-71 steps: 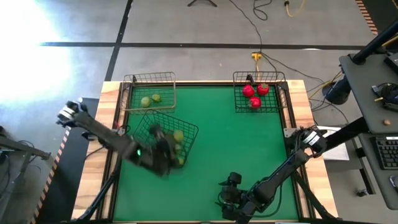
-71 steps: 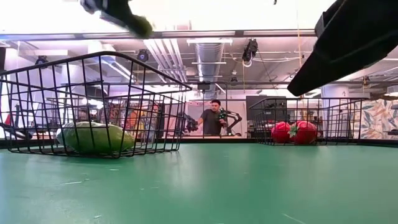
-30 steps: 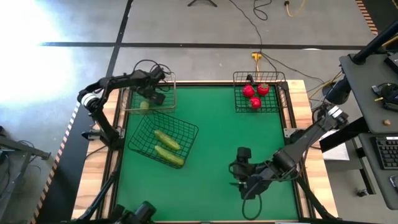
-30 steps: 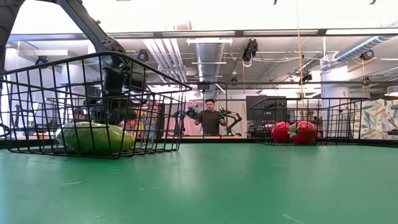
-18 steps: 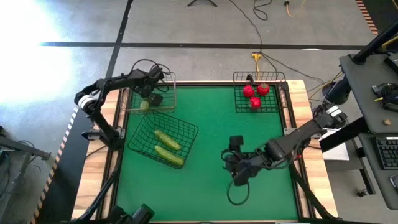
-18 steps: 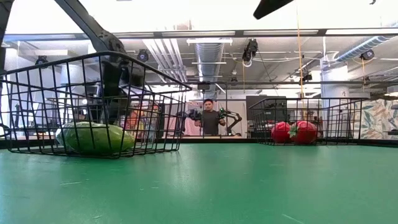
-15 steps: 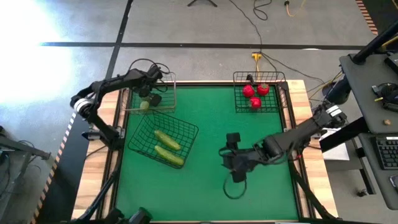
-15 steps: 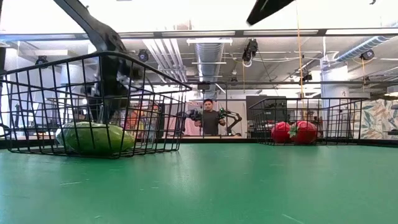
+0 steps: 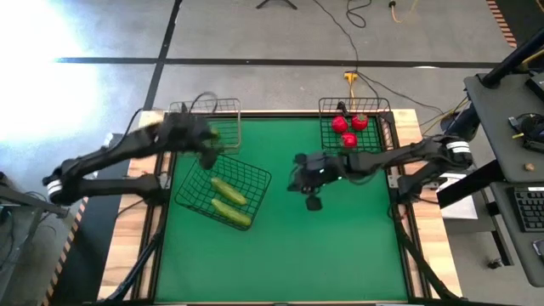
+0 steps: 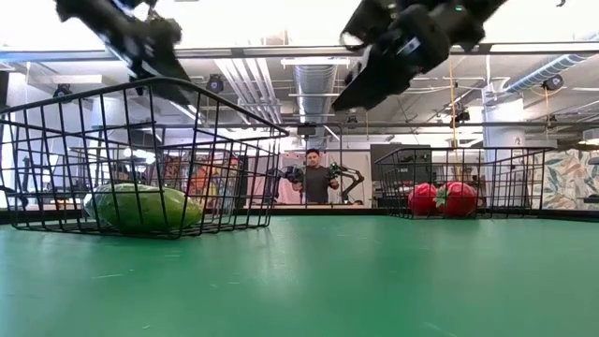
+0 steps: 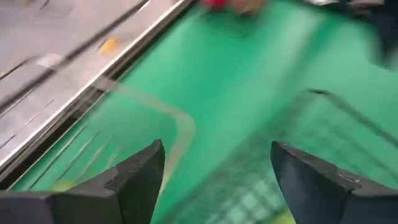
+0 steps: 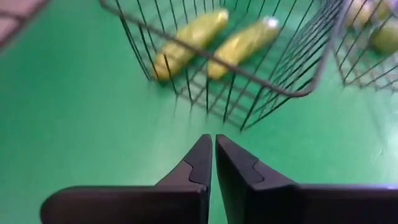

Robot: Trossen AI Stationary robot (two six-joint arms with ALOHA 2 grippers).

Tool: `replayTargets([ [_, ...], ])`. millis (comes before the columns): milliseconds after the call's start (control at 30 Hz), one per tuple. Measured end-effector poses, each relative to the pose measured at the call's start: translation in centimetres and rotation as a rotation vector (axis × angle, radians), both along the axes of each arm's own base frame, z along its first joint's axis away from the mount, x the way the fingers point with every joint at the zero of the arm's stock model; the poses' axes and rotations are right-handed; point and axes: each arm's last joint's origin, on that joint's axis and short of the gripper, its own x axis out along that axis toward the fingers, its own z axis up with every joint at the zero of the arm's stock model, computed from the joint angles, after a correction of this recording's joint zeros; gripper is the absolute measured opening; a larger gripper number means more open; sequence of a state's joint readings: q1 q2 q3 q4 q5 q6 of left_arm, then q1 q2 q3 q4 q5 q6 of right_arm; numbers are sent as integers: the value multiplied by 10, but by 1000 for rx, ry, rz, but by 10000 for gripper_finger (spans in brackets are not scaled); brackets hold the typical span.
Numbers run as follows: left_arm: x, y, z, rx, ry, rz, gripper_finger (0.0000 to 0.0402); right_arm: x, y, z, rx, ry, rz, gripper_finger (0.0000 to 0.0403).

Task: Sort produce into baskets
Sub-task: Return to Home Position

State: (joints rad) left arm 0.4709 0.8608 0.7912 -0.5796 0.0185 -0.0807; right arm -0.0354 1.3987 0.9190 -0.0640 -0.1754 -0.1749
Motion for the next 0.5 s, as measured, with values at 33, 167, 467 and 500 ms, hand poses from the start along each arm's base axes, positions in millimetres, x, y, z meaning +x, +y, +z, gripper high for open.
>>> replayTargets([
  [33, -4, -11, -2, 23, -37, -53, 274, -6, -3, 2, 5, -34, -5, 13],
  [167, -21, -44, -13, 62, -193, -205, 274, -39, -8, 7, -34, -187, -86, 12],
  [467, -43, -60, -27, 182, -469, -302, 274, -115, -4, 8, -8, -443, -195, 13],
  [500, -45, -60, -26, 189, -493, -300, 274, -122, -4, 7, -1, -458, -197, 13],
])
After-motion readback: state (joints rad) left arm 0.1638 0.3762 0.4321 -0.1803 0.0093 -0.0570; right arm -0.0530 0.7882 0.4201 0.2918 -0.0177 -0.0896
